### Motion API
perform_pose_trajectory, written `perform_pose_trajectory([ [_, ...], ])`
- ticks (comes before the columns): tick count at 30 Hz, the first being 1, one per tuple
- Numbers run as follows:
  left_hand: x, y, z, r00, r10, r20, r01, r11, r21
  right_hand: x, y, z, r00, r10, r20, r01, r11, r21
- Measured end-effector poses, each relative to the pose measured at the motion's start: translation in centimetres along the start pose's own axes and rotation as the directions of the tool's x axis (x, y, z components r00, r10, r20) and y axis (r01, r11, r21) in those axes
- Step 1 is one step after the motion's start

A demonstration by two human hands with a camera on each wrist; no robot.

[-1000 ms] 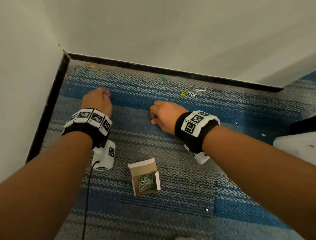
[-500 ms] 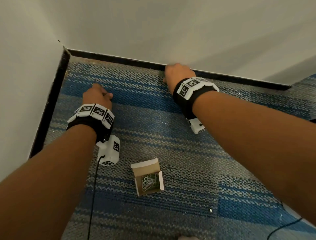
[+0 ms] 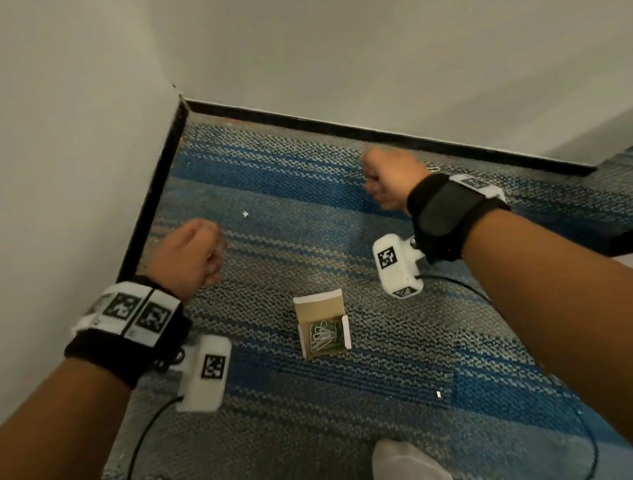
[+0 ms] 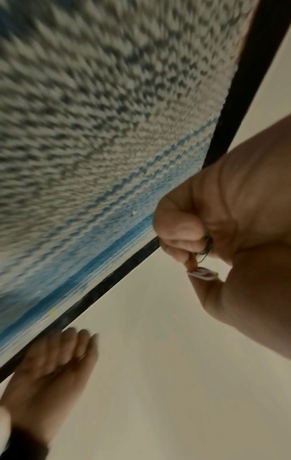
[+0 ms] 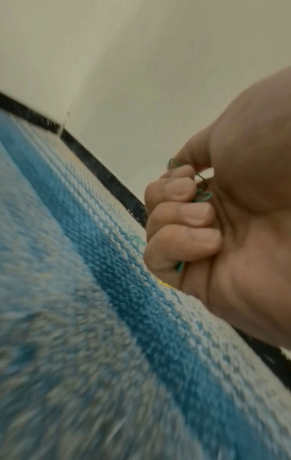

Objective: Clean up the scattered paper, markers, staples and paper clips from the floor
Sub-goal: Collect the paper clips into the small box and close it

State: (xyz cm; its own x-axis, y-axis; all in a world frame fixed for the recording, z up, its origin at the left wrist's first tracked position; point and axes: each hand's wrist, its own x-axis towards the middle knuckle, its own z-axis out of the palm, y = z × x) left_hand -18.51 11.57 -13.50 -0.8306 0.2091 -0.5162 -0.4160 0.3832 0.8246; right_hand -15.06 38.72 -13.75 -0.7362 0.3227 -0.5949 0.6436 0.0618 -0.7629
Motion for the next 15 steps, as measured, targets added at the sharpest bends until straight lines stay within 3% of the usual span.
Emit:
perform_pose_trajectory([
  [3, -4.4, -1.3, 1.4, 0.984, 0.046, 0.171, -0.043, 0.999, -0.023, -4.3, 1.6, 1.1, 0.984, 0.021, 0.176, -0.065, 0.966, 0.25],
  [6, -7.3, -3.2, 2.9, 0.947, 0.102, 0.305, -0.135, 0.987, 0.088, -9.1, 3.9, 2.7, 0.931, 0.079, 0.356, -0.226, 0.891, 0.393],
  [9, -9.1, -4.6, 3.9, 0.901, 0.188, 0.39, -0.313, 0.906, 0.285, -13.2, 5.7, 4.7, 0.913, 0.186, 0.363, -0.364, 0.773, 0.52],
  [11, -10.2, -4.8, 5.0, 0.895, 0.215, 0.392, -0.361, 0.864, 0.351, -15.0, 6.2, 5.8, 0.906, 0.253, 0.34, -0.414, 0.695, 0.588],
  [15, -11.1, -5.2, 7.0, 0.916, 0.224, 0.334, -0.355, 0.838, 0.413, -16.4, 5.9, 7.3, 0.906, 0.325, 0.272, -0.423, 0.732, 0.534],
])
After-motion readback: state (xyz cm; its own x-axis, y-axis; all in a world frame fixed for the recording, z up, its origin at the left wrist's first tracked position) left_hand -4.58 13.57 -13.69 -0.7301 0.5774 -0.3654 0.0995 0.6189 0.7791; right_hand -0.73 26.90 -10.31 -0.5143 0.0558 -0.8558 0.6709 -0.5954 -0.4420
